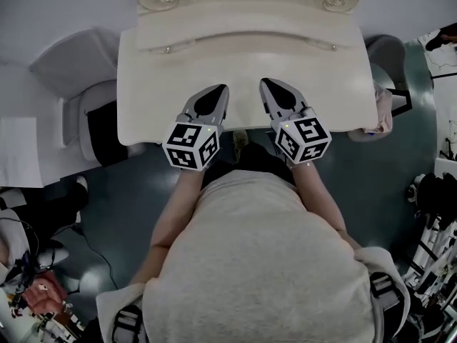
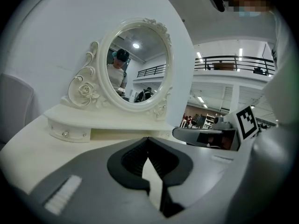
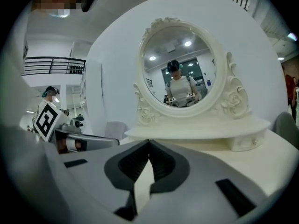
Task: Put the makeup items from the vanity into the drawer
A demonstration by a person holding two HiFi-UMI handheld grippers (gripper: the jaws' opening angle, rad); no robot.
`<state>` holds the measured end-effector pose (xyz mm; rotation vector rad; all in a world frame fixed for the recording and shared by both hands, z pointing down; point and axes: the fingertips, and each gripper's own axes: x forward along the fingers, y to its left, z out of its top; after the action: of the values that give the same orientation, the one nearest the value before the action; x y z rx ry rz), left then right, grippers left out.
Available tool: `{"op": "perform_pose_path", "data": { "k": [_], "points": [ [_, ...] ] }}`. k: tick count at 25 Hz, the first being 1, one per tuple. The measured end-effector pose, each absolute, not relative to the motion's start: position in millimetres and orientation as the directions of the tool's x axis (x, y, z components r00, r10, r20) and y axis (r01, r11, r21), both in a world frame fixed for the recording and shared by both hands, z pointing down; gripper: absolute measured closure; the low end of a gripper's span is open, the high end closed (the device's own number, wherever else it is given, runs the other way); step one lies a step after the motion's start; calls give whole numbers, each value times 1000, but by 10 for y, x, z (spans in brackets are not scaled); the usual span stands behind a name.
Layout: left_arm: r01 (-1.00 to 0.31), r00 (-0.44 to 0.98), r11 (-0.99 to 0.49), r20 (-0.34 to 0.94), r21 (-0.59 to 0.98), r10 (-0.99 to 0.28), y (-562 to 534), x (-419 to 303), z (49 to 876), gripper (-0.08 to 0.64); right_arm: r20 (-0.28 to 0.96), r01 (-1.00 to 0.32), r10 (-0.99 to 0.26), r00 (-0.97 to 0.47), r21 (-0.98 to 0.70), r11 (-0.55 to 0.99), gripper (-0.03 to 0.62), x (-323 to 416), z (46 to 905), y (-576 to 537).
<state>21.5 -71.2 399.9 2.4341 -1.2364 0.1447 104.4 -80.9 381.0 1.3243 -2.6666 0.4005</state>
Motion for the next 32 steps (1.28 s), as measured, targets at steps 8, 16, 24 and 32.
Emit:
{"op": "perform_pose_path", "data": {
  "k": [8, 16, 24, 32],
  "points": [
    [-826, 552, -465, 283, 319, -784, -1338, 234, 4070, 551, 255, -759, -717, -649, -161, 630, 584, 1089, 3865, -1472],
    [-836, 531, -428, 310, 343, -789, -1554, 341, 4191, 551, 283, -766, -716, -638, -140, 628, 584, 1391, 3981, -1716],
    [-817, 567, -438, 385, 376, -728, -1475, 469, 4434, 551, 381, -742, -651, -656, -168, 649, 581, 1524, 4322, -1559],
    [-765, 643, -512, 428, 390, -635, -1405, 642, 4552, 551, 476, -719, -576, -665, -198, 666, 372, 1633, 4672, -1276]
  ]
}}
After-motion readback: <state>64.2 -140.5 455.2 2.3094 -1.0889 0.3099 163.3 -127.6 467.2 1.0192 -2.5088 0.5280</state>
